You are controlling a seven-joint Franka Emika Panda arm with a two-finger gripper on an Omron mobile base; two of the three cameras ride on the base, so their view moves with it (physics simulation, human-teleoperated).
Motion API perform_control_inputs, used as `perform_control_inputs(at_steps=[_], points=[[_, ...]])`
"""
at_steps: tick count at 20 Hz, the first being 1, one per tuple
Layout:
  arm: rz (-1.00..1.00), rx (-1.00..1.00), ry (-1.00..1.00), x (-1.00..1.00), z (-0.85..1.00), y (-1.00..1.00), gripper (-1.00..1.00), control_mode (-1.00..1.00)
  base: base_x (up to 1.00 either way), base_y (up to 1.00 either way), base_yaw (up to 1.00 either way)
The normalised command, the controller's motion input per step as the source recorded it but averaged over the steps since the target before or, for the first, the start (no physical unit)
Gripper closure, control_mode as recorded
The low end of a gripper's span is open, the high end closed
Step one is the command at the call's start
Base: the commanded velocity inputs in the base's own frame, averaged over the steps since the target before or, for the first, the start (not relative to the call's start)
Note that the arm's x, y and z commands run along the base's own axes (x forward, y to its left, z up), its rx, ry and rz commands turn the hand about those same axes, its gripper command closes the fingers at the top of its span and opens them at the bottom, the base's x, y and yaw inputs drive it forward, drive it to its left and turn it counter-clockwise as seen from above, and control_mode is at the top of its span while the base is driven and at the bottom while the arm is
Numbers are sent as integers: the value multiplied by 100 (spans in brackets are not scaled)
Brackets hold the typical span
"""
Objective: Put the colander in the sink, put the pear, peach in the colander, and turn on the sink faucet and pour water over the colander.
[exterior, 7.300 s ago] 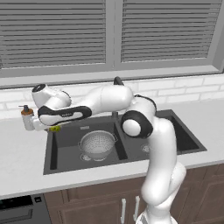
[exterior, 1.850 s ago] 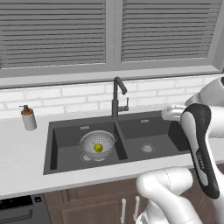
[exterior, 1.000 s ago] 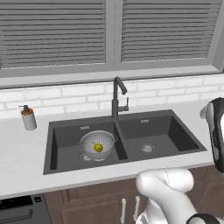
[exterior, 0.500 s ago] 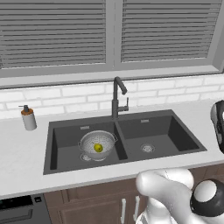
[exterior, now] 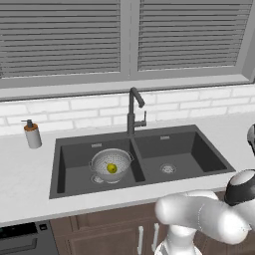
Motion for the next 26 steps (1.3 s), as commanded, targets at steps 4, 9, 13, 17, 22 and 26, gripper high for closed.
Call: perform_control_inputs(at_steps=[4, 9, 13, 17, 22, 26], points=[[0, 5, 13, 28, -31, -66, -100, -100, 0, 0, 0], [0, 17, 16, 31, -20, -51, -100, -100, 0, 0, 0], [1, 26, 16, 29, -36, -49, -100, -100, 0, 0, 0], [4, 22, 8, 23, -50, -35, -100, -100, 0, 0, 0], [2, 9, 3, 40, -38, -16, -100, -100, 0, 0, 0], [0, 2, 4, 35, -38, -14, -100, -100, 0, 0, 0]])
